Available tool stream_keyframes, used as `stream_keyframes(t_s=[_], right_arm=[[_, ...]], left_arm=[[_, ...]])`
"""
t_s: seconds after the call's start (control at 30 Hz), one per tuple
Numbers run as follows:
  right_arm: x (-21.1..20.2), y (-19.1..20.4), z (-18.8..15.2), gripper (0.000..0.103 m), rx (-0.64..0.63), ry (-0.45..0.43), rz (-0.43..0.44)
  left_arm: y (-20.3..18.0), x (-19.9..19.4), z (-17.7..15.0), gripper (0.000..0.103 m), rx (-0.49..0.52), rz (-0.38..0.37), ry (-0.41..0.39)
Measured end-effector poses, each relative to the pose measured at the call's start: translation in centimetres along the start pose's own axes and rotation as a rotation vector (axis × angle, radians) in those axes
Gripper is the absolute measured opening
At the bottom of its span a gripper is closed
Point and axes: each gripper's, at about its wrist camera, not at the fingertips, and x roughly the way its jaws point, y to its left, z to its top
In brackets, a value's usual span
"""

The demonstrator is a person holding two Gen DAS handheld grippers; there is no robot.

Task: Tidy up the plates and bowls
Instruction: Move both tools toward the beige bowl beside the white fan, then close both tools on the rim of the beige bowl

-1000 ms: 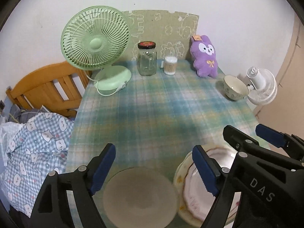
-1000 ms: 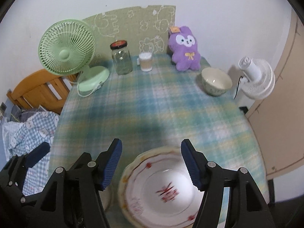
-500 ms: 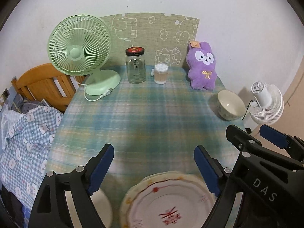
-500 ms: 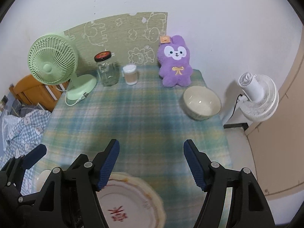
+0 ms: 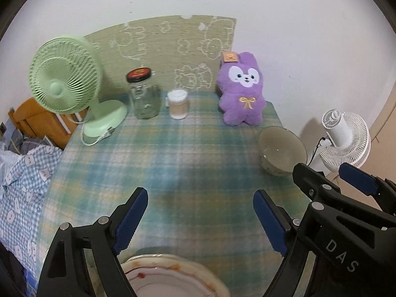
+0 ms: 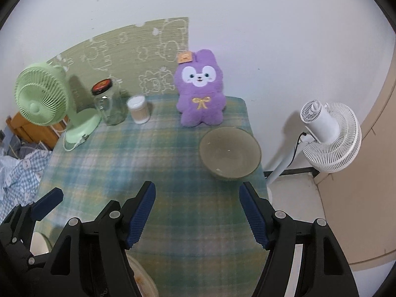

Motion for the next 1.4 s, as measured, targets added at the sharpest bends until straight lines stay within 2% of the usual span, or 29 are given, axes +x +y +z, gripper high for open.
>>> stream_keyframes(t_s=[0.23,0.37,0.67,0.83,0.97,1.23,1.4], right_arm=[[3.2,-4.0,2.0,0.073,0.054,0.022,0.013],[5.2,-5.9,2.9,0.073,0.073,0.027,-0.009],[10.5,-9.5,4.5,0.073,0.123,0.045,-0.039],[13.4,-10.3,4.5,0.071,0.133,0.073,-0.046],[15.6,-11.0,4.3,0.069,0.151,0.094,-0.045],[18.3,-12.1,4.0,0.052,0.176,0.123,-0.036],[19.6,-12.7,3.8,0.034,0.193,0.142,-0.014]], left_arm=[[-3.4,3.1,2.2,0.088,0.058,-0.022,0.000],[-5.1,5.3,3.3,0.087,0.087,-0.026,0.008],[-8.1,11.1,5.3,0.077,0.092,-0.027,0.043],[-9.3,14.3,5.6,0.068,0.098,-0.035,0.078],[-10.3,16.3,5.6,0.050,0.119,-0.026,0.085],[-11.5,19.0,5.6,0.036,0.126,-0.035,0.115],[-12.0,20.0,5.7,0.019,0.141,-0.027,0.136]])
